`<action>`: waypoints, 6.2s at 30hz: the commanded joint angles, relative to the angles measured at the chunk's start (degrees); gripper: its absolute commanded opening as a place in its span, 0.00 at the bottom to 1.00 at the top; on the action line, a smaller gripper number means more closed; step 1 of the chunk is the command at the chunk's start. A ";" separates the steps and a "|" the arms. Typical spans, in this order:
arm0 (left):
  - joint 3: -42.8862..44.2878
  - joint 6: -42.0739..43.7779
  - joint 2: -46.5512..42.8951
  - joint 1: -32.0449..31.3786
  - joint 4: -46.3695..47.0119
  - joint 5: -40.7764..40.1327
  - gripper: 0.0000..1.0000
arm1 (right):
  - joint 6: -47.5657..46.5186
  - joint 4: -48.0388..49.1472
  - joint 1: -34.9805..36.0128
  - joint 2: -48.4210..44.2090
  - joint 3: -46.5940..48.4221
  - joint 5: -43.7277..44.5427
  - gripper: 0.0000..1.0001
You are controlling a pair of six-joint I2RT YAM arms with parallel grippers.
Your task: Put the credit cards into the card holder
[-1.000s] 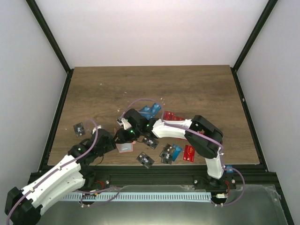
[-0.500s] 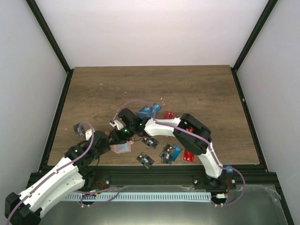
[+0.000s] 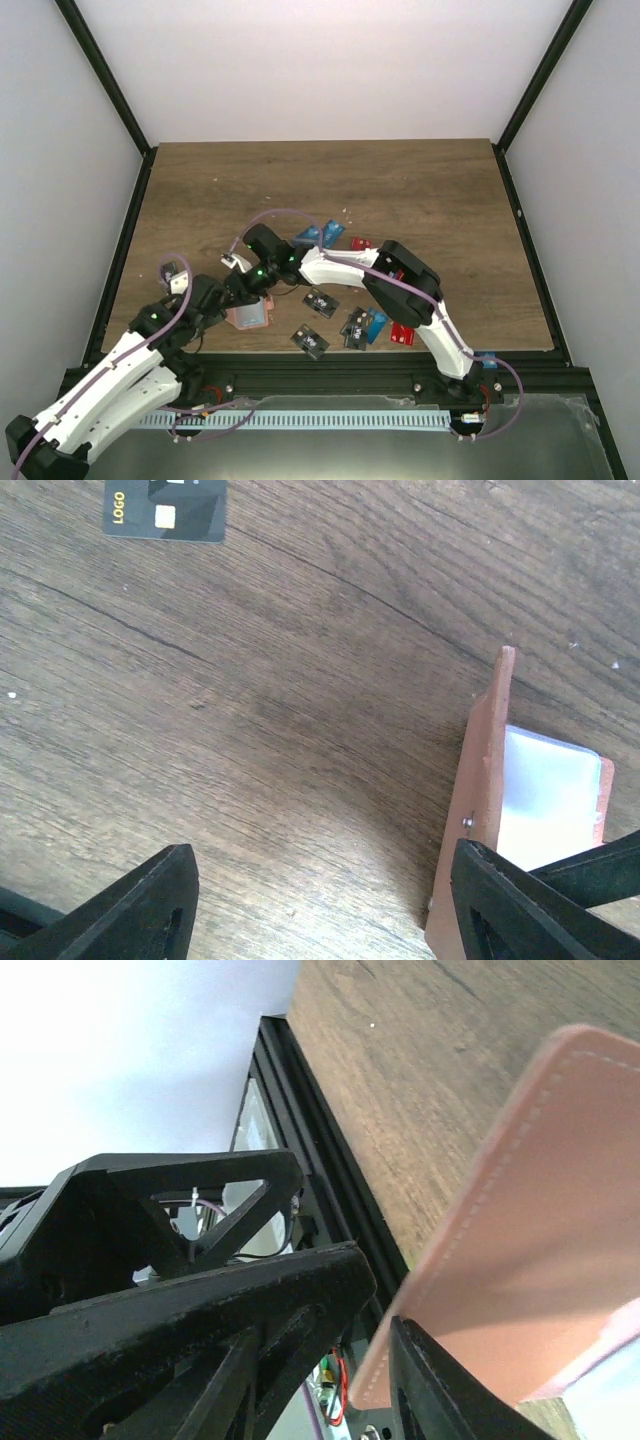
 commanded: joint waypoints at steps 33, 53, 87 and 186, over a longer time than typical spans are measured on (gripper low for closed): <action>-5.02 0.03 -2.69 -2.79 24.70 17.14 0.52 | -6.36 -5.09 -3.64 -8.02 -12.50 27.59 0.39; -8.15 4.01 -11.55 -2.71 36.17 24.62 0.44 | -9.23 -11.60 -3.97 -16.25 -18.69 37.79 0.65; -16.35 3.60 1.20 -2.71 39.22 11.65 0.38 | -11.73 -12.66 0.47 -14.95 -13.33 31.27 0.67; -9.94 19.07 33.89 -2.88 60.23 24.84 0.28 | -2.08 -5.49 -6.27 -30.23 -40.73 30.24 0.68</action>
